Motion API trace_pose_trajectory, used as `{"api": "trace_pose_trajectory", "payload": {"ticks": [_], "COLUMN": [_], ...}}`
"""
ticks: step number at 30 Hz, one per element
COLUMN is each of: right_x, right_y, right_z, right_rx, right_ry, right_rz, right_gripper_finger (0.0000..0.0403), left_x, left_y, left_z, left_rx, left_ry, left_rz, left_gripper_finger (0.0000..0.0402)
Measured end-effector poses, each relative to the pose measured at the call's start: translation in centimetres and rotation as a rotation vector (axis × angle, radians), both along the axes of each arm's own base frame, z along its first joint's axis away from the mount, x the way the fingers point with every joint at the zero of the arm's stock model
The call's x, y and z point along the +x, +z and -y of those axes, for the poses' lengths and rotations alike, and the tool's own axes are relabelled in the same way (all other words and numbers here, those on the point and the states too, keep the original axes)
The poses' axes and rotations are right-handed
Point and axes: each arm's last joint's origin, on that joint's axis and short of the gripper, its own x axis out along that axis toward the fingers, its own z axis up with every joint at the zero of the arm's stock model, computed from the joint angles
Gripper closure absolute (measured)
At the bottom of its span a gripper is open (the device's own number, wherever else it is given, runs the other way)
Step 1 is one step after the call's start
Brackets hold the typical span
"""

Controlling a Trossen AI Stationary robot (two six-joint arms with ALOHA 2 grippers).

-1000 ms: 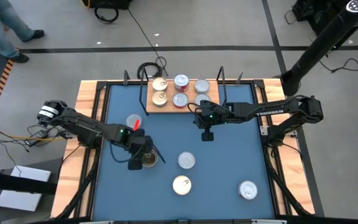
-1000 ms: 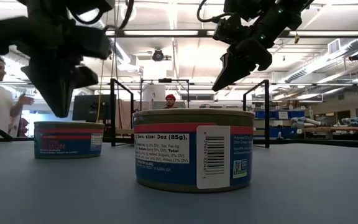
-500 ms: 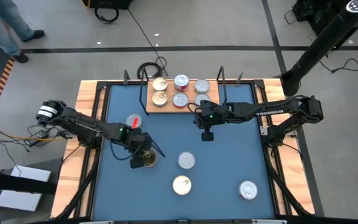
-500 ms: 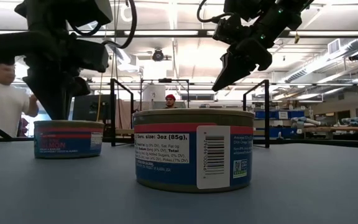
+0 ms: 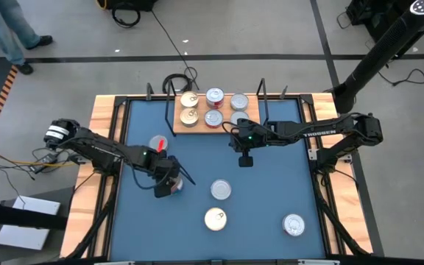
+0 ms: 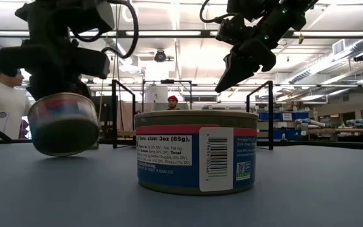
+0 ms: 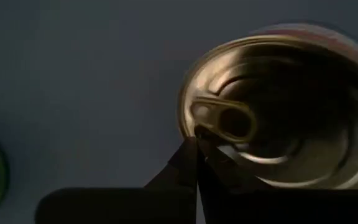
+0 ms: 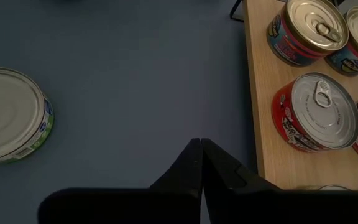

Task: Stack canned seafood by type on shelf
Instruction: Stack the left blue tuna can on the top blue tuna can on the shelf

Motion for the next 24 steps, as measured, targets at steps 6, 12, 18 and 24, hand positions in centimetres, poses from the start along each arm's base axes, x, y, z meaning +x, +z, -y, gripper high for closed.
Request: {"api": "trace_pose_trajectory", "payload": {"ticks": [6, 12, 18, 24], "right_x": [-0.03, -0.03, -0.09, 0.04], "right_y": [-0.03, -0.03, -0.09, -0.02], "right_z": [0.0, 0.0, -0.03, -0.42], "right_rx": [0.0, 0.001, 0.01, 0.127], "right_ry": [0.0, 0.0, 0.003, 0.034], "right_rz": [-0.004, -0.004, -0.012, 0.014], "right_gripper_finger": [0.0389, 0.0387, 0.0389, 0.0379], "left_x": [0.06, -0.02, 0.02, 0.3], "left_y": [0.04, 0.03, 0.07, -0.27], "left_z": [-0.14, -0.21, -0.28, -0.27], "left_rx": [0.022, 0.057, 0.093, 0.106], "left_ry": [-0.015, -0.055, -0.092, -0.106], "left_rz": [0.006, 0.0, 0.006, 0.062], "left_gripper_finger": [0.0396, 0.0396, 0.0396, 0.0396]}}
